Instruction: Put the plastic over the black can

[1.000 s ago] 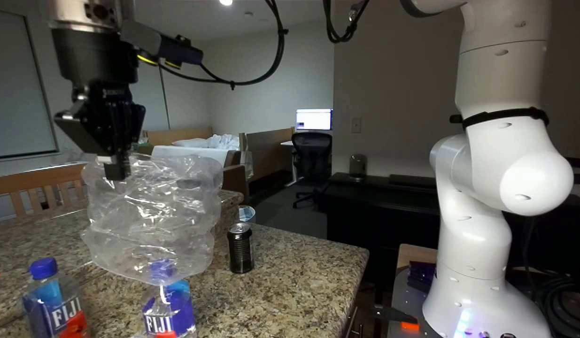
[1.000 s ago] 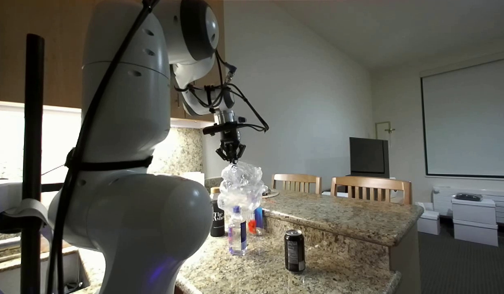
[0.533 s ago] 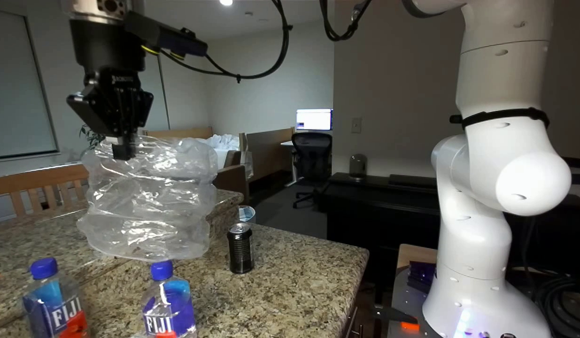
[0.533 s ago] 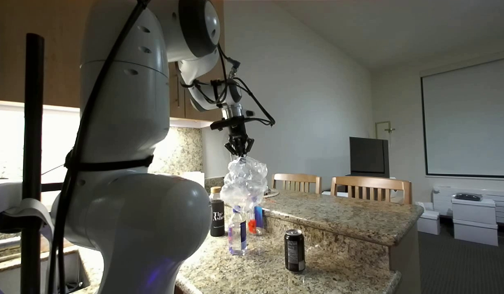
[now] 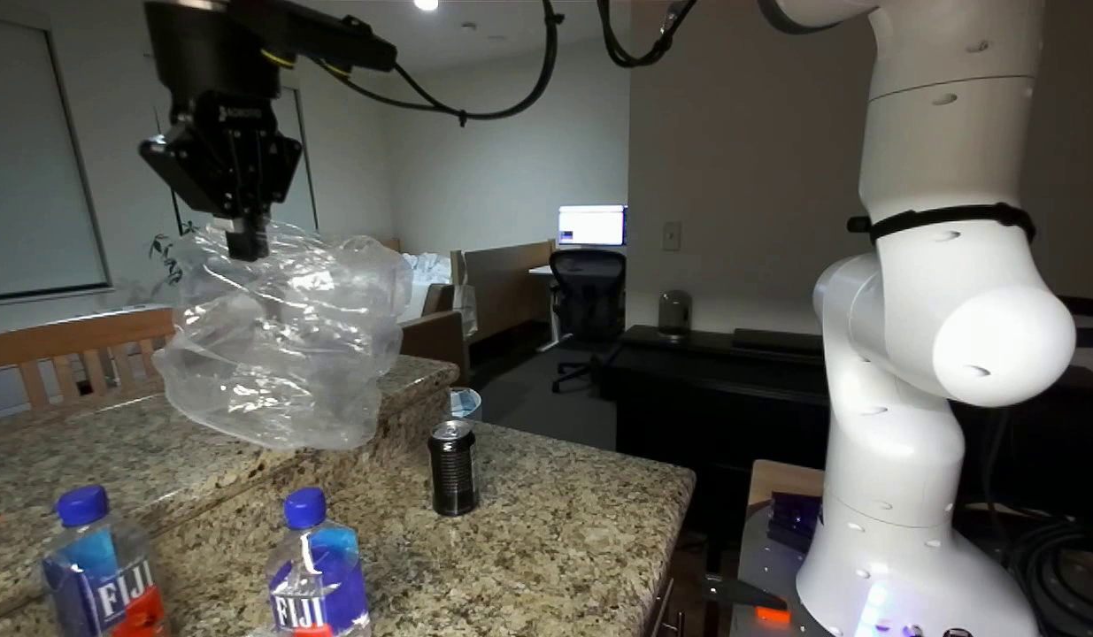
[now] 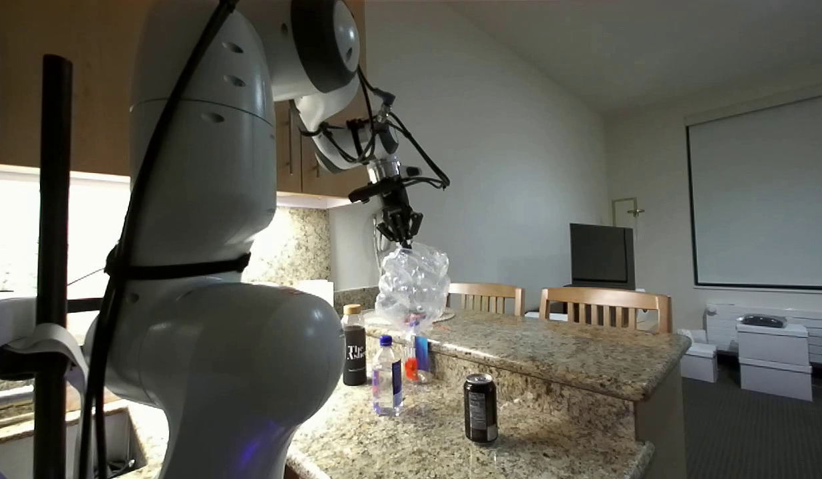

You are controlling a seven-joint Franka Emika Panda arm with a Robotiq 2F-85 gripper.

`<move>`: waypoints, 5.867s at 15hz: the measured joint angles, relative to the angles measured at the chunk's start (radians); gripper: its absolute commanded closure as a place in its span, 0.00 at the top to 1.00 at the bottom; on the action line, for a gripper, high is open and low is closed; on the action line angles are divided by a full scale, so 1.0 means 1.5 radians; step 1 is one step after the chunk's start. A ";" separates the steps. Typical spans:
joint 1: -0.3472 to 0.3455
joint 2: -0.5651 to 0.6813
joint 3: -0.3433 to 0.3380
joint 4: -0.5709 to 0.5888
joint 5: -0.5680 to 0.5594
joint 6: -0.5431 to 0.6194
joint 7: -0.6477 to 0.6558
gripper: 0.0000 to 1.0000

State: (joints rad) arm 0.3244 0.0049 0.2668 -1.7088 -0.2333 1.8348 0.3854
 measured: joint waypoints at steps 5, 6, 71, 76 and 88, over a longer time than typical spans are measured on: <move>-0.009 -0.002 -0.006 0.002 -0.053 -0.072 0.059 0.10; -0.011 -0.003 -0.007 0.002 -0.059 -0.087 0.068 0.10; -0.084 -0.078 -0.062 -0.253 0.149 0.073 -0.138 1.00; -0.082 -0.072 -0.059 -0.252 0.155 0.073 -0.138 1.00; -0.054 0.007 -0.016 -0.292 0.090 0.183 -0.131 1.00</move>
State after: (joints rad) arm 0.2431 0.0155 0.2435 -2.1464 -0.0976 2.1095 0.1893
